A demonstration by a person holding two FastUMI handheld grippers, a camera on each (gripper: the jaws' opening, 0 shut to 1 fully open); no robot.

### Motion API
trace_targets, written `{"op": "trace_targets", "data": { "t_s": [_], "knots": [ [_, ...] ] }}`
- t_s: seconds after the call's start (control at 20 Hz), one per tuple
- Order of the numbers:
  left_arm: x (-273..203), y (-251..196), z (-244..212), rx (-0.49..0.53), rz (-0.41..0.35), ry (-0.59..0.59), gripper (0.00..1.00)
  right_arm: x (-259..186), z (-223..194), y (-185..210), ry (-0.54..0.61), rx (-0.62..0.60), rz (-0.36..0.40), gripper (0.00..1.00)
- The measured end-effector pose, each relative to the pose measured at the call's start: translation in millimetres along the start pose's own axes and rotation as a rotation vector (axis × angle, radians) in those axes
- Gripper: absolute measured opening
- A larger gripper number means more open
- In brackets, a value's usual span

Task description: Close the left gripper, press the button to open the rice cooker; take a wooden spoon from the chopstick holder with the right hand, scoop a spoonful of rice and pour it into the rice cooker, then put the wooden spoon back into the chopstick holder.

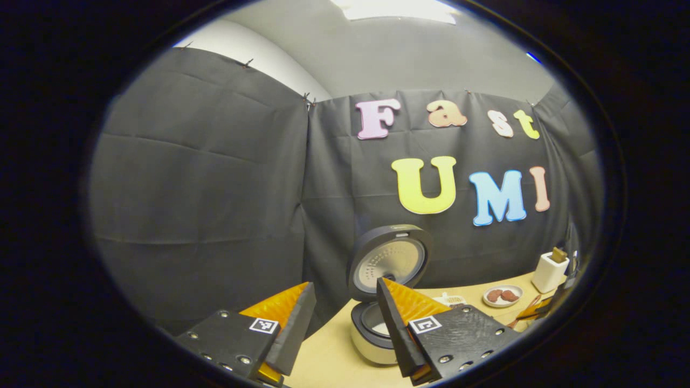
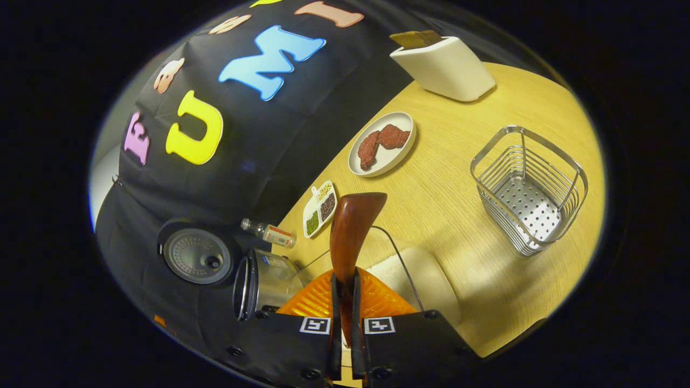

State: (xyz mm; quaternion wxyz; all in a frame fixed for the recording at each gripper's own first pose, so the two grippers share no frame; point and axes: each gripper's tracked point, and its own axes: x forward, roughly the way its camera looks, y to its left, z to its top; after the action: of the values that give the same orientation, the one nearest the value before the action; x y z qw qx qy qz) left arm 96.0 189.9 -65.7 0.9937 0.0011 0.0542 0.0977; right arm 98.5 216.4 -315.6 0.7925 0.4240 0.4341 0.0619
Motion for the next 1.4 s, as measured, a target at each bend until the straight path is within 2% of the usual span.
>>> {"op": "trace_targets", "data": {
  "t_s": [0.1,0.3,0.35,0.5,0.55,0.6,0.65,0.95,1.15,1.4],
  "knots": [
    [1,2,0,-0.001,0.003,-0.002,0.74,-1,9,8,-0.008,0.057,0.026,0.05],
    [2,3,-5,-0.013,0.008,0.006,0.74,-4,23,31,-0.010,0.119,0.076,0.12],
    [2,4,-5,-0.015,0.008,0.005,0.74,-3,26,39,-0.012,0.127,0.090,0.08],
    [3,9,-7,-0.020,0.016,0.005,0.74,0,29,64,-0.006,0.140,0.130,0.08],
    [4,11,-7,-0.023,0.019,0.006,0.74,2,29,75,0.004,0.144,0.147,0.05],
    [5,14,-7,-0.026,0.024,0.006,0.74,2,30,86,0.007,0.147,0.168,0.08],
    [3,16,-8,-0.028,0.027,0.006,0.74,2,31,98,0.009,0.146,0.189,0.05],
    [-2,33,-12,-0.020,0.056,0.011,0.74,12,22,177,0.015,0.074,0.307,0.08],
    [-1,43,-14,-0.016,0.092,0.016,0.73,29,7,216,0.033,0.012,0.338,0.08],
    [-17,85,-19,-0.013,0.154,0.027,0.73,53,-20,248,0.062,-0.036,0.361,0.08]
  ]
}}
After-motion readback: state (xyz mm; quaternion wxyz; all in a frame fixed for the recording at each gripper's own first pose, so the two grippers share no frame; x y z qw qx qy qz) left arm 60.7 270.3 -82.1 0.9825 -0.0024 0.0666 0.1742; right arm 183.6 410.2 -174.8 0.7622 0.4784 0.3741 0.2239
